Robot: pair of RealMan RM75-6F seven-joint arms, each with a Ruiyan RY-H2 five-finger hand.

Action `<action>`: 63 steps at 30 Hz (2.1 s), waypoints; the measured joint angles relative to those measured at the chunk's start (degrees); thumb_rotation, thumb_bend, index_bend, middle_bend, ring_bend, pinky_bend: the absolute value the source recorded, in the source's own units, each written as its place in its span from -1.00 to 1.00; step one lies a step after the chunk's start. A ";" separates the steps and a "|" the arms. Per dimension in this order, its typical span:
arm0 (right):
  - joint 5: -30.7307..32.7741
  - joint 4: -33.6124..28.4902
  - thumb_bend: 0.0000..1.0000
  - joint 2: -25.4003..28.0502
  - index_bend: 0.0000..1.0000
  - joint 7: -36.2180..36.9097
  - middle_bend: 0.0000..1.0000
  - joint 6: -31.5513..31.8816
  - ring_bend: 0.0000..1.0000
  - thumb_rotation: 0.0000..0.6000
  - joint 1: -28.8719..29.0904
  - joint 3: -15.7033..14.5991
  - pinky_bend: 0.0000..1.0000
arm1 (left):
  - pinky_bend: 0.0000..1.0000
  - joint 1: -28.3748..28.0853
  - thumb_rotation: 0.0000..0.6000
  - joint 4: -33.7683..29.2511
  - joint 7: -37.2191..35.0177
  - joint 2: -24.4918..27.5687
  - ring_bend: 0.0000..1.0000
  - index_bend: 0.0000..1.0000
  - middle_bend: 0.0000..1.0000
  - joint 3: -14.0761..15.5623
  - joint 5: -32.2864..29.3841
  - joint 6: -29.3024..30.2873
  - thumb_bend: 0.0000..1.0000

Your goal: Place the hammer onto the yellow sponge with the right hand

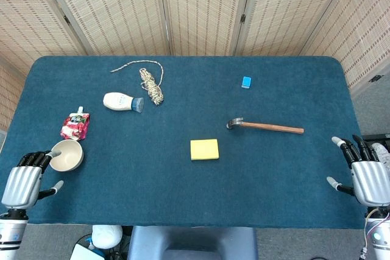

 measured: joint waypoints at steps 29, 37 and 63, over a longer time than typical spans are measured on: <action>4.52 2.04 -0.82 -2.92 -0.68 -6.20 -0.01 -14.90 0.08 1.00 11.61 4.44 0.23 | -0.49 0.92 1.00 1.22 -1.61 -0.07 -0.46 -0.44 -0.38 1.00 -0.53 0.44 -0.57; 7.95 5.37 -0.82 -7.01 -0.58 -9.08 0.17 -23.43 0.34 1.00 19.35 6.65 0.48 | -0.49 1.65 1.00 1.96 -2.67 -0.01 -0.46 -0.44 -0.38 1.33 -0.74 0.90 -0.57; 18.14 19.85 -0.82 -17.06 -0.54 -14.18 0.04 -37.48 0.69 1.00 33.34 8.93 0.72 | -0.49 1.86 1.00 3.61 -4.17 -0.85 -0.46 -0.44 -0.38 1.71 -1.34 -0.51 -0.57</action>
